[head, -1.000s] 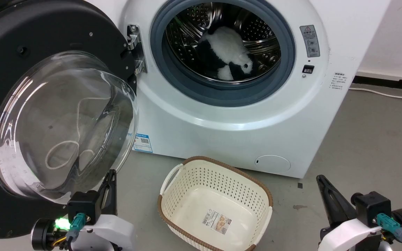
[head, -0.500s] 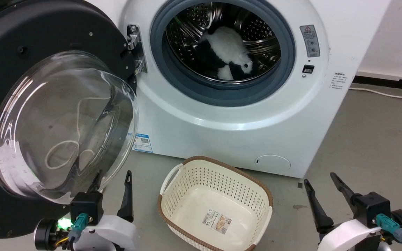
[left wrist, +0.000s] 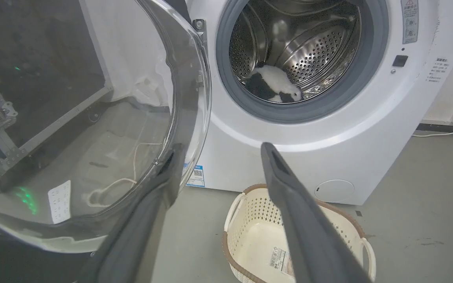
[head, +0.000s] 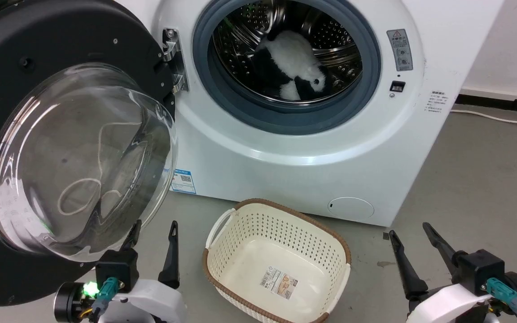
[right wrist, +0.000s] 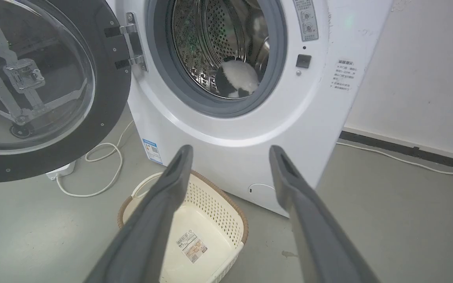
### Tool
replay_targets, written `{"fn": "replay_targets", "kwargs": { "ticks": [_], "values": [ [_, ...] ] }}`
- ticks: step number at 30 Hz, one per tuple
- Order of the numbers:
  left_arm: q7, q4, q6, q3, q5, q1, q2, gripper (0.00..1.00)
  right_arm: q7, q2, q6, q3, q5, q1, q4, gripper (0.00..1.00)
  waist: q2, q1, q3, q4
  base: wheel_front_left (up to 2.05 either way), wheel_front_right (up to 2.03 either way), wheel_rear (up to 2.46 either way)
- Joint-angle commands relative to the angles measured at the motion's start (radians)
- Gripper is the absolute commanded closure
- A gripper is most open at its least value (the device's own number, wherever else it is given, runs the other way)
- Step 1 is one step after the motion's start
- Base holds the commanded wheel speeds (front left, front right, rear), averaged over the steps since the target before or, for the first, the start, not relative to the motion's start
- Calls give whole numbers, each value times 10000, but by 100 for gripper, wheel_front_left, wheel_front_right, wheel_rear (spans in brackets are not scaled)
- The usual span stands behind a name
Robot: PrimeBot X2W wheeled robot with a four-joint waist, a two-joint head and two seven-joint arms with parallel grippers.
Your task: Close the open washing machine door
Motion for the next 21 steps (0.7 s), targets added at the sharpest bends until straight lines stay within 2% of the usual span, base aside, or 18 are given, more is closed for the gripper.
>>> {"fn": "replay_targets", "kwargs": {
  "ticks": [1, 21],
  "values": [
    [-134, 76, 54, -79, -107, -109, -1, 0, -116, -1, 1, 47, 162, 22, 67, 0, 0, -1, 11, 0, 0, 0, 0],
    [-531, 381, 111, -463, -579, -229, -2, 0, -513, -1, 3, 208, 697, 43, 325, 0, 0, -1, 104, 21, 0, 0, 0]
  ]
}}
